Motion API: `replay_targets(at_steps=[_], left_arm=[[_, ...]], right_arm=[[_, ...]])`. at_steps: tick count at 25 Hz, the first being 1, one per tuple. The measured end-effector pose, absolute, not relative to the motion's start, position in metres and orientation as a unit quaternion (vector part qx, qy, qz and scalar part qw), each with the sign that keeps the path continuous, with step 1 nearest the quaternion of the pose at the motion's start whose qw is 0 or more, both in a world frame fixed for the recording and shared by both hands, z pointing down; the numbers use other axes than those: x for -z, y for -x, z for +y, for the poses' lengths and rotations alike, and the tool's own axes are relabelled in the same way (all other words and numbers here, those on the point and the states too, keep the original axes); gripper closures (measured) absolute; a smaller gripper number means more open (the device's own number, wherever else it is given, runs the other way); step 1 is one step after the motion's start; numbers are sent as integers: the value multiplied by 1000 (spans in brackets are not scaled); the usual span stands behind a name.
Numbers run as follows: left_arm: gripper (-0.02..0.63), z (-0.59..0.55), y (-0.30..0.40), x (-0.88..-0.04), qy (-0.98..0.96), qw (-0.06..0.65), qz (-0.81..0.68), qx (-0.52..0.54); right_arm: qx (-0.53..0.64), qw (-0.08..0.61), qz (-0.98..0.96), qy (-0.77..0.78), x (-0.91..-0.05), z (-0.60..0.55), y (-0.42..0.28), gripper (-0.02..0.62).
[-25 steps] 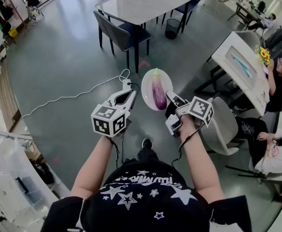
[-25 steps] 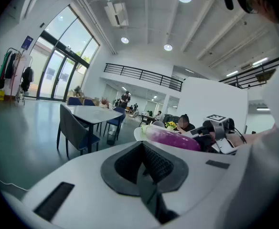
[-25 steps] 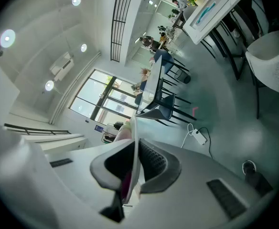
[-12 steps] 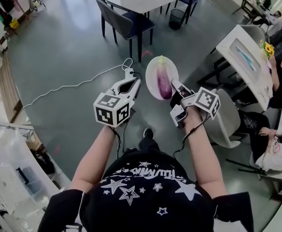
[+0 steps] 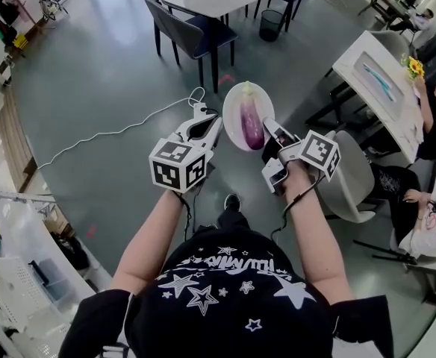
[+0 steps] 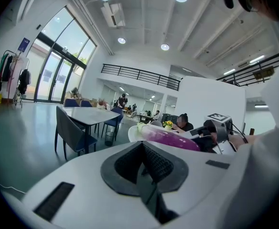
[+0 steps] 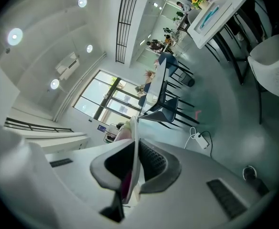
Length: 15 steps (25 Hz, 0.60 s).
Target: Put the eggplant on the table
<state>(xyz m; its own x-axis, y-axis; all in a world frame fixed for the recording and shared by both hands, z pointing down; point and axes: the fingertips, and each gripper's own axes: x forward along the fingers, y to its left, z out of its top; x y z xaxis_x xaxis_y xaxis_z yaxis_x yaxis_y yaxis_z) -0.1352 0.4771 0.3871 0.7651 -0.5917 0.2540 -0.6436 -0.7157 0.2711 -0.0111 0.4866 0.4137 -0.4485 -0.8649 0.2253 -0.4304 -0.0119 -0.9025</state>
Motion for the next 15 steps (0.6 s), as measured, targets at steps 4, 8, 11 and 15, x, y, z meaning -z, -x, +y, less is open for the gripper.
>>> replay_targets(at_steps=[4, 8, 11, 15], left_arm=[[600, 477, 132, -385, -924, 171, -334, -75], [600, 475, 135, -386, -922, 174, -338, -72], [600, 471, 137, -387, -920, 177, -342, -71], [600, 462, 136, -388, -918, 178, -349, -69]], right_arm=[[518, 200, 677, 482, -411, 487, 10, 565], [520, 199, 677, 482, -413, 485, 10, 565], [521, 198, 677, 480, -415, 481, 11, 565], [524, 197, 676, 479, -417, 471, 7, 565]])
